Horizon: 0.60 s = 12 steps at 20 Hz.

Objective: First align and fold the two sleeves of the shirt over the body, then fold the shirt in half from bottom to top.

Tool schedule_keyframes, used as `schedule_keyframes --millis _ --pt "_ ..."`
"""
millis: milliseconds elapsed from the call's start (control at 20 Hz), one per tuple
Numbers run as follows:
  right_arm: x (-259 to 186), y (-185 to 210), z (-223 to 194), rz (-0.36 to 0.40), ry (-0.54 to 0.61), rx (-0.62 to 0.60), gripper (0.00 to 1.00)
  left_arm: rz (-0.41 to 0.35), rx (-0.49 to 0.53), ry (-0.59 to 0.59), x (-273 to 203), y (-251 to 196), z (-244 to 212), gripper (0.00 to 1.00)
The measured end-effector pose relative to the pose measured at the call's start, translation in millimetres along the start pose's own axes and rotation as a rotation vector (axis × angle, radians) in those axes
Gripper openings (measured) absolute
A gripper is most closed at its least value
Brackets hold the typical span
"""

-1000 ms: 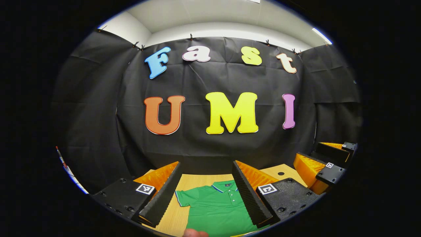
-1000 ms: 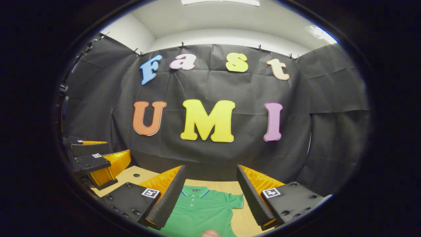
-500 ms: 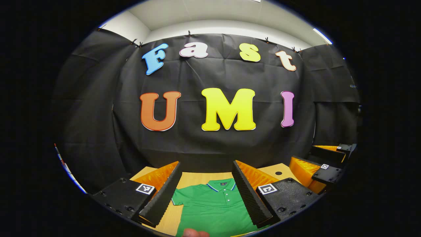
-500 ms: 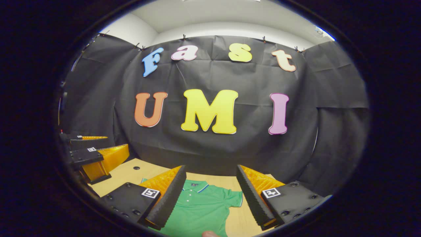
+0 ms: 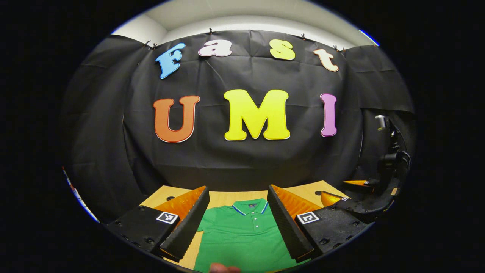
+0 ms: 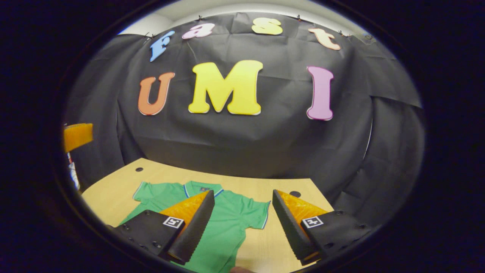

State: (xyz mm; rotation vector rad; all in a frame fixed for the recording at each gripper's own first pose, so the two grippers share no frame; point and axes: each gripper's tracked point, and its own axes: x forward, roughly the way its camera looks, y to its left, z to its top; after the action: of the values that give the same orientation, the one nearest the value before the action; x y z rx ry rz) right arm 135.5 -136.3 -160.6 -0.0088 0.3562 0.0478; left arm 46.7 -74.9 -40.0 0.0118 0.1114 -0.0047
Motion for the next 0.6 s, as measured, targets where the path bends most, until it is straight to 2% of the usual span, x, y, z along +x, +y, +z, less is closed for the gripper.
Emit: schedule_keyframes --millis 350,600 --pt "105 -49 -67 -0.027 0.187 0.059 0.97 0.096 -0.027 0.06 14 21 -19 0.98" --pt "166 -64 -125 -0.021 0.299 0.09 0.96 0.119 -0.001 0.104 19 18 -37 0.98"
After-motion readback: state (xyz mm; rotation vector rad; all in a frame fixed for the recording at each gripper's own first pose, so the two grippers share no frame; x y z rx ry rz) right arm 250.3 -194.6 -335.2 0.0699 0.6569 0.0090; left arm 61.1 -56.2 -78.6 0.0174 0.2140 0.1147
